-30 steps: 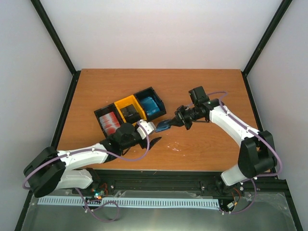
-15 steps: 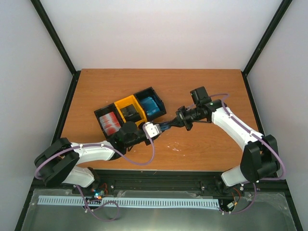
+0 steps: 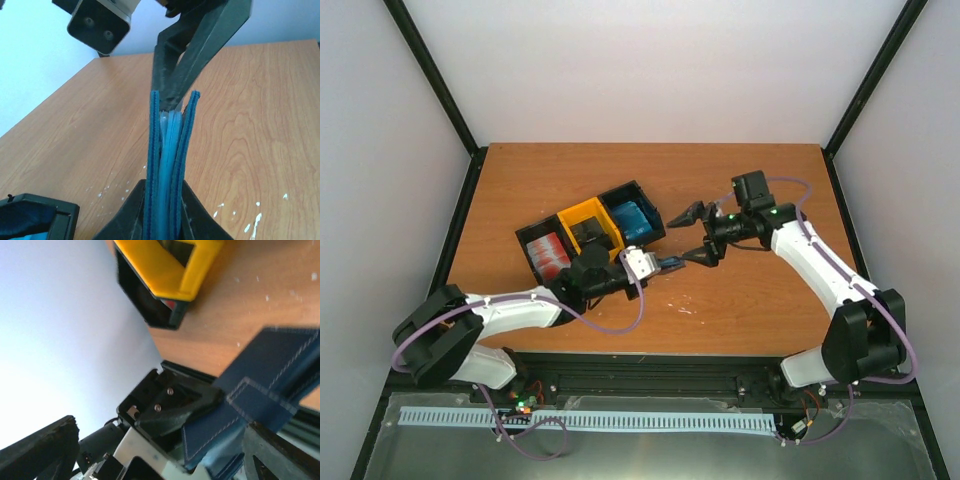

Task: Put the credit cards into the card holder
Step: Turn over the card holder at the center of the board.

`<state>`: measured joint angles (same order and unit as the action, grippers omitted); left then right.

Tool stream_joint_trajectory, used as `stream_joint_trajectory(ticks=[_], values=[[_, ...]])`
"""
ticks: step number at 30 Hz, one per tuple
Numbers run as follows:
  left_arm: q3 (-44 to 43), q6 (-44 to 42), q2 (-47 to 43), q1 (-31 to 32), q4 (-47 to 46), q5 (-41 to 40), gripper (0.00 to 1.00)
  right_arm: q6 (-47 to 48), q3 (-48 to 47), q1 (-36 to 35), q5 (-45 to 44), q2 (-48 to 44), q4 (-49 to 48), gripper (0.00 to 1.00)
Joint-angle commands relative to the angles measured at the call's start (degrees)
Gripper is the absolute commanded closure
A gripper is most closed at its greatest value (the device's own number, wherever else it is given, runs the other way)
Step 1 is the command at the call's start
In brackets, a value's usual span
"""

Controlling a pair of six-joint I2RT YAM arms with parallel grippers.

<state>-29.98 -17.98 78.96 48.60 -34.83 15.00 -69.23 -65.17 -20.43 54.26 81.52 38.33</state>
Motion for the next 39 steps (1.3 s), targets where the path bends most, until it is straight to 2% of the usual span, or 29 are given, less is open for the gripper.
stream_joint_trajectory(ticks=[1,6,9,11,13,18,21,23,26,28,29,31,32,33,34,37,38,39], values=[[-6.5,8.2,-1.3,-1.9,5.1,4.1,0.94,19.2,-2.2,5.1,2.7,-1.8,-1.8,0.10],[-13.1,20.7,-4.0,-7.7,15.5,12.1,0.92,38.6,-2.5,7.7,-3.3,-8.6,-4.4,0.04],[-20.2,27.0,-5.5,-8.9,24.2,13.4,0.92,43.6,1.3,7.3,-6.9,-12.4,-10.1,0.03],[-26.9,30.0,-5.6,-9.4,34.1,14.8,0.92,45.3,0.4,5.5,-3.7,-13.1,-12.5,0.02],[-31.5,31.8,-6.3,-9.7,38.5,17.7,0.91,47.4,-1.2,2.7,-0.8,-13.3,-14.7,0.03],[-35.1,32.1,-8.2,-10.7,41.5,27.1,0.89,62.5,-2.9,0.3,5.9,-12.9,-11.2,0.04],[-35.4,30.9,-9.2,-10.8,42.1,29.9,0.90,68.9,-3.6,0.0,7.6,-12.3,-6.6,0.08],[-35.5,30.2,-9.4,-11.0,42.2,31.1,0.90,69.1,-3.5,-0.7,10.1,-12.2,-7.4,0.14],[-36.1,31.3,-9.1,-11.8,40.8,33.5,0.90,69.0,-3.7,-2.2,13.6,-11.2,-7.4,0.31],[-36.1,32.7,-9.1,-12.2,39.2,34.7,0.90,69.3,-3.7,-3.6,14.3,-10.8,-6.7,0.48],[-35.8,33.5,-9.4,-12.3,38.3,34.7,0.89,69.1,-3.5,-3.9,14.6,-10.7,-6.9,0.61],[-34.6,35.4,-10.6,-12.6,35.7,34.5,0.86,66.9,-3.0,-4.0,14.9,-10.8,-8.4,0.82],[-33.8,36.9,-11.1,-13.0,34.3,34.2,0.82,65.9,-2.9,-4.0,14.5,-11.0,-9.3,0.91],[-32.9,38.7,-11.6,-13.5,32.4,33.6,0.74,64.6,-2.9,-4.0,13.8,-11.3,-10.2,0.96],[-31.6,40.9,-12.2,-13.7,30.5,32.5,0.57,62.9,-2.7,-4.0,13.2,-11.6,-11.8,0.97],[-27.7,45.9,-14.3,-13.8,24.0,27.7,0.21,53.9,-0.6,-4.0,10.5,-13.2,-20.9,0.97],[-26.0,47.6,-15.2,-13.8,21.8,25.5,0.11,49.6,0.6,-4.0,9.4,-14.1,-25.2,0.97],[-24.6,49.8,-16.3,-13.8,19.8,22.5,0.04,44.9,2.1,-3.9,8.4,-14.6,-30.4,0.97]])
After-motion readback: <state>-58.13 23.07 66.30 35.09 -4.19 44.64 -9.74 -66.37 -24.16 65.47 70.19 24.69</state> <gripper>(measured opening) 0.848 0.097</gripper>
